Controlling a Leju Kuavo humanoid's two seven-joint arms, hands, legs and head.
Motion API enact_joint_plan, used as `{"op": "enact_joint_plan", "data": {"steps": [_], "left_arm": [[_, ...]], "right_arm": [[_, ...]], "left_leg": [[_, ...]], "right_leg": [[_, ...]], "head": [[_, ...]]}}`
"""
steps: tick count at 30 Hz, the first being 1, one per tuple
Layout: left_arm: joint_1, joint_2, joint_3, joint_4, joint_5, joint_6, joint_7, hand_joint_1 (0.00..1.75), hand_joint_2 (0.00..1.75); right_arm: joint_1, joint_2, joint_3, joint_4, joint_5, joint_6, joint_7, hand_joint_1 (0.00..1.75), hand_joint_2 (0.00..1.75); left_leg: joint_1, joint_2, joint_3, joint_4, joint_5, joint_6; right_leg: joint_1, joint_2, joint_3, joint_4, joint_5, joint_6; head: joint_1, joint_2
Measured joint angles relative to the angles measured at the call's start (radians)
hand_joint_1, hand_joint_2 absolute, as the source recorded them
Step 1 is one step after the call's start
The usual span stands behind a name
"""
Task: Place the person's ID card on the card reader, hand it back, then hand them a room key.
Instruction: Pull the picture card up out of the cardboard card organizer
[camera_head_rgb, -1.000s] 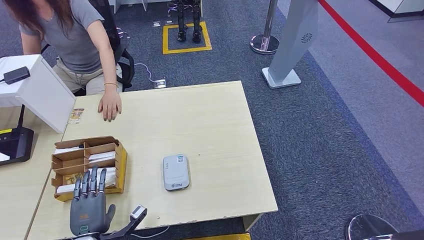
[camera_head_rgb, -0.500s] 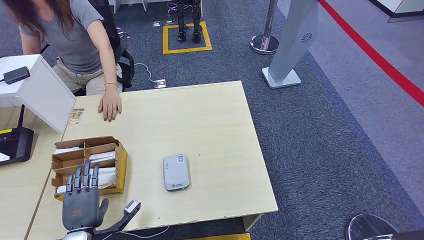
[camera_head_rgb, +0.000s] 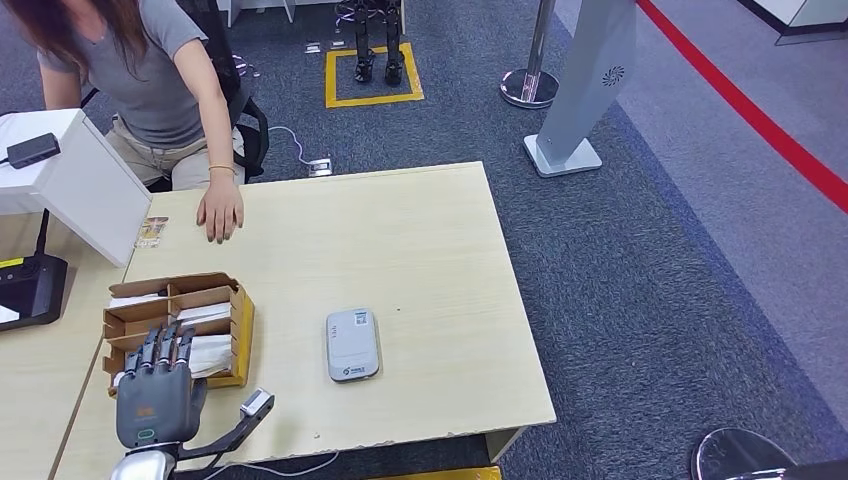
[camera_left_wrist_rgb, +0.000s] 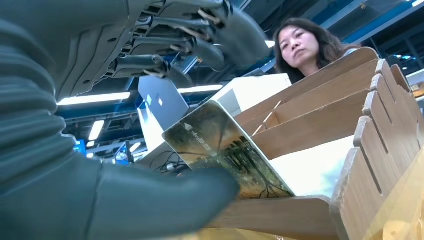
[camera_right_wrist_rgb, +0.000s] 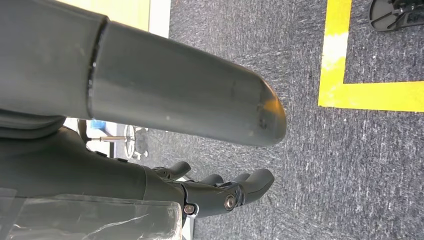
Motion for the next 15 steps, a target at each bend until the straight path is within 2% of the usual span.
{"op": "enact_joint_plan", "data": {"steps": [6,15], "left_arm": [[0.003,-0.032,0.038,0.0,0.0,-0.024,-0.049,1.75,1.75],[0.009,-0.067,0.074,0.0,0.0,-0.035,-0.078,1.75,1.75]], "right_arm": [[0.0,0.0,0.0,0.0,-0.006,-0.002,0.003,0.0,1.75],[0.0,0.0,0.0,0.0,-0.011,-0.006,0.002,0.0,1.75]], "left_leg": [[0.0,0.0,0.0,0.0,0.0,0.0],[0.0,0.0,0.0,0.0,0.0,0.0]], "right_leg": [[0.0,0.0,0.0,0.0,0.0,0.0],[0.0,0.0,0.0,0.0,0.0,0.0]], "head": [[0.0,0.0],[0.0,0.0]]}}
